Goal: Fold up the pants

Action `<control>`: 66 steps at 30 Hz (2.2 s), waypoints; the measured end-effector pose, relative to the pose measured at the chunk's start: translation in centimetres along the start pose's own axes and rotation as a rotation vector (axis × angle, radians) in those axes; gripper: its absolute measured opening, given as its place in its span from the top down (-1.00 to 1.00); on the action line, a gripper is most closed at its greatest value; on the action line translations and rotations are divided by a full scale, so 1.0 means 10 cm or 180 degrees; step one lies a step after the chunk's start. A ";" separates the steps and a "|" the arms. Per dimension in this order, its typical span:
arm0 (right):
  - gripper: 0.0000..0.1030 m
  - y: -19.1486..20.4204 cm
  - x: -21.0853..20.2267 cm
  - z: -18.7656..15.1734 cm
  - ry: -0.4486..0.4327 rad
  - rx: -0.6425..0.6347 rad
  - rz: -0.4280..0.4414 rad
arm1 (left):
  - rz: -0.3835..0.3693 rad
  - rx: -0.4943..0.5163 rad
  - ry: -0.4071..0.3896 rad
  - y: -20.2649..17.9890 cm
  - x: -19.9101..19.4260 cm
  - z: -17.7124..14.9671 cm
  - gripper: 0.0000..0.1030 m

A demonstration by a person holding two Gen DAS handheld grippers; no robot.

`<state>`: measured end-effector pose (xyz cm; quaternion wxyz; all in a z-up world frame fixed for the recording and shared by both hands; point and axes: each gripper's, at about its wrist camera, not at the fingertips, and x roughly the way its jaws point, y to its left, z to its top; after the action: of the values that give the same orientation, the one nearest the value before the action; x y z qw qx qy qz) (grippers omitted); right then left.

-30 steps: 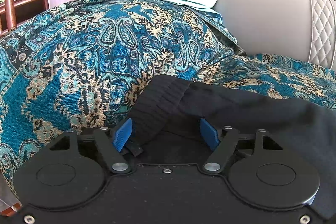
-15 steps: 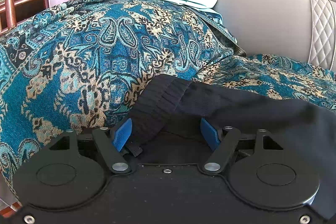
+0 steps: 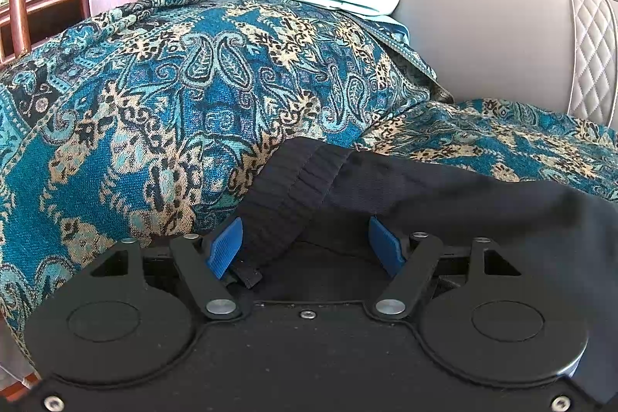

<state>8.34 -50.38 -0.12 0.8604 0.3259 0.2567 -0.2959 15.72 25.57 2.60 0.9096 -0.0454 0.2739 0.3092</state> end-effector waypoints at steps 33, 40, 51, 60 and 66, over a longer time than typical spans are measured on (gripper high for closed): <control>0.63 3.32 -1.48 -3.48 -0.0375 -0.3952 0.1979 | -0.0490 -0.0195 0.0043 0.09 0.02 -0.03 -0.98; -0.53 3.13 -1.59 -3.36 -0.0068 -0.3637 0.2528 | -0.0461 -0.0104 0.0012 0.07 -0.07 -0.02 -0.94; -0.68 2.37 -1.73 -2.96 -0.0530 -0.3074 0.2245 | -0.1681 0.0284 -0.0351 -0.34 -1.18 -0.12 -0.85; -0.68 1.86 -1.41 -2.49 -0.0641 -0.2453 0.1306 | -0.1985 0.0938 -0.0226 -1.04 -1.81 -0.65 -0.85; -0.68 1.71 -1.22 -2.48 -0.0585 -0.2497 0.1117 | -0.1953 0.1010 -0.0026 -1.19 -1.88 -0.92 -0.85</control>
<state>5.24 -18.07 -1.64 0.9755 -0.0145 0.2129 -0.0532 6.01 3.53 3.67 0.9570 0.0176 0.2885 -0.0250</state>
